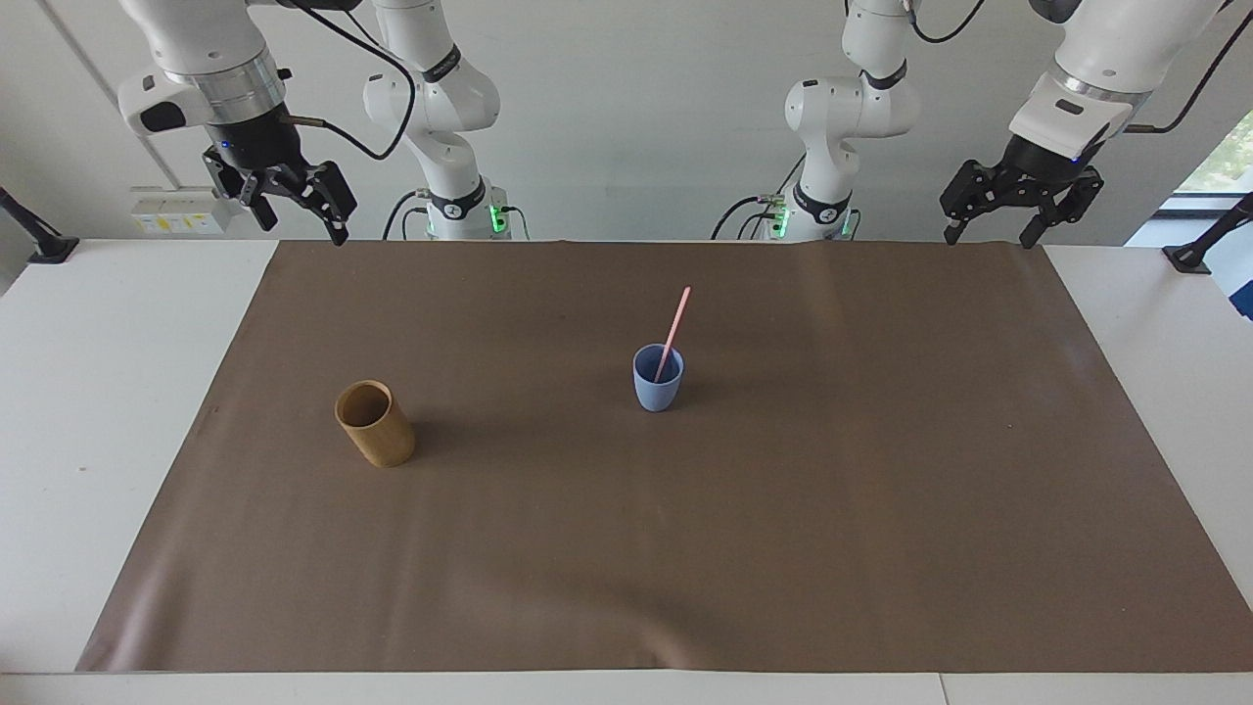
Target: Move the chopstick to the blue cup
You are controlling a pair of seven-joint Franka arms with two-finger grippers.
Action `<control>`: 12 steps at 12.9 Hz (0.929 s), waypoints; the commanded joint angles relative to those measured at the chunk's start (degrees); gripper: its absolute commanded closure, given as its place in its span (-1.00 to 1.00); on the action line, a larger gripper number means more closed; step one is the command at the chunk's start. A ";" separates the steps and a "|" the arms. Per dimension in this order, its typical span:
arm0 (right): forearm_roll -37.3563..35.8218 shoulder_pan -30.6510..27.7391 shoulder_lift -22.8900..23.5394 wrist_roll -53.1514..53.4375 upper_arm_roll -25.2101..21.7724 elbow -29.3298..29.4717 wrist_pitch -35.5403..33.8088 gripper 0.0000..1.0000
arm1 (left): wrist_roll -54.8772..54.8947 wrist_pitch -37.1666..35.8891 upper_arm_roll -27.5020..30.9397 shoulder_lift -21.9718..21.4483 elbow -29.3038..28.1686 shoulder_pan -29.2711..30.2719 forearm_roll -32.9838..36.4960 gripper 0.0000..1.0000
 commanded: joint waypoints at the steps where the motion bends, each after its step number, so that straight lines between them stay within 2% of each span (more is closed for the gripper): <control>1: -0.92 0.25 0.33 -2.48 0.26 3.43 -5.39 -1.00 | 1.10 -1.22 -0.67 -0.48 0.06 1.13 0.70 -1.00; 6: 0.31 0.34 -0.27 -3.45 0.17 3.01 -5.42 -1.00 | 1.36 -1.66 -0.67 -0.75 -0.47 1.13 0.79 -1.00; 8: 0.31 0.25 -0.80 -8.96 0.08 2.05 -5.33 -1.00 | 2.58 -1.58 -0.67 -1.10 -0.65 1.13 0.79 -1.00; 12: 0.57 0.07 -0.80 -7.15 0.17 1.78 -5.07 -1.00 | 2.94 -1.31 -0.67 -1.01 -0.65 1.22 0.79 -1.00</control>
